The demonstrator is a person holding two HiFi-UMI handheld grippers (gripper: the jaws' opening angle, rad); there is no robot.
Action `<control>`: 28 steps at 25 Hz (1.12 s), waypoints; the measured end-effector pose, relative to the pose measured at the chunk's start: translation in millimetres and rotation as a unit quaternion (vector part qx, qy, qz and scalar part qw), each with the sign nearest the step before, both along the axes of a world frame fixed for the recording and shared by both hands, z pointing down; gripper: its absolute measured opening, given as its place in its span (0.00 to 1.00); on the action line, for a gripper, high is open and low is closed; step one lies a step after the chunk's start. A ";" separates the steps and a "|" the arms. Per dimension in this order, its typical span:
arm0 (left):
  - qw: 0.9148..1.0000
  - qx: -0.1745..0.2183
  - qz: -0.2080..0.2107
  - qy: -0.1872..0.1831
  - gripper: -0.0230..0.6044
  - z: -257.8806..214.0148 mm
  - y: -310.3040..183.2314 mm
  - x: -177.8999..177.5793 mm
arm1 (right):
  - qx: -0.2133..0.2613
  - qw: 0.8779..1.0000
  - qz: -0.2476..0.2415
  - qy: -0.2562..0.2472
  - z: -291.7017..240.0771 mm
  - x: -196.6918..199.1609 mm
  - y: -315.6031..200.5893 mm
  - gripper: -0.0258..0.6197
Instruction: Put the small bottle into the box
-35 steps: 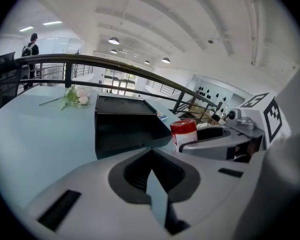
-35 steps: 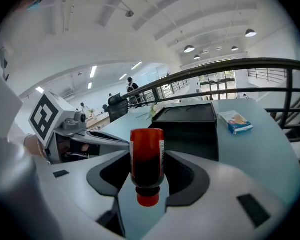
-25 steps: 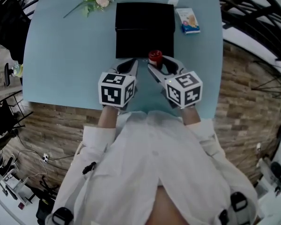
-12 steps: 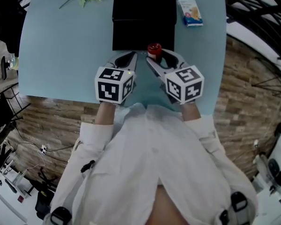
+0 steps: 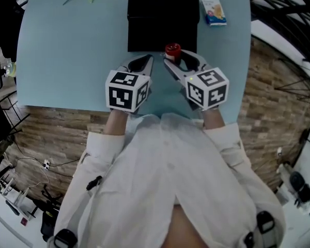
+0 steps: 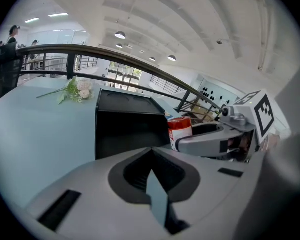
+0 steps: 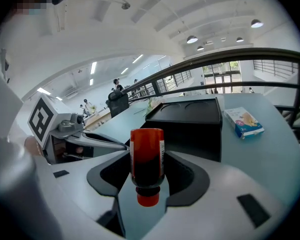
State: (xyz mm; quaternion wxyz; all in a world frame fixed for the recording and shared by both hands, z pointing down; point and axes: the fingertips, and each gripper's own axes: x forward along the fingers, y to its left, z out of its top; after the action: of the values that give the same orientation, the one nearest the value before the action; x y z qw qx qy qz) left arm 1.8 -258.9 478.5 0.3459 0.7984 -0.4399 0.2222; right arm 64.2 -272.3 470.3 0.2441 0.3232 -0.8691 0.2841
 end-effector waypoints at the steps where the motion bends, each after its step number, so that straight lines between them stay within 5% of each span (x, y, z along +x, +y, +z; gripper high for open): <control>1: 1.000 0.001 0.007 -0.001 0.04 -0.2 -0.8 -0.1 | -0.003 1.000 0.002 0.003 1.0 -0.5 -1.1 0.35; 12: 1.000 0.003 0.020 0.009 0.04 0.7 -7.7 -10.2 | 0.005 0.999 -0.006 0.054 -4.2 -2.2 -23.0 0.35; 28: 1.000 -0.008 0.003 0.019 0.04 13.0 -11.8 -8.2 | 0.076 0.987 -0.065 0.125 -19.2 -2.6 -70.4 0.35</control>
State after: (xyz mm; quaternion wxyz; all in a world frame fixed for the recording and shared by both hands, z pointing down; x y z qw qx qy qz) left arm -6.3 -270.7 491.4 0.3599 0.8013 -0.4287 0.2114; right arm 61.6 -342.7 451.1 0.3438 0.3167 -0.8697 0.1584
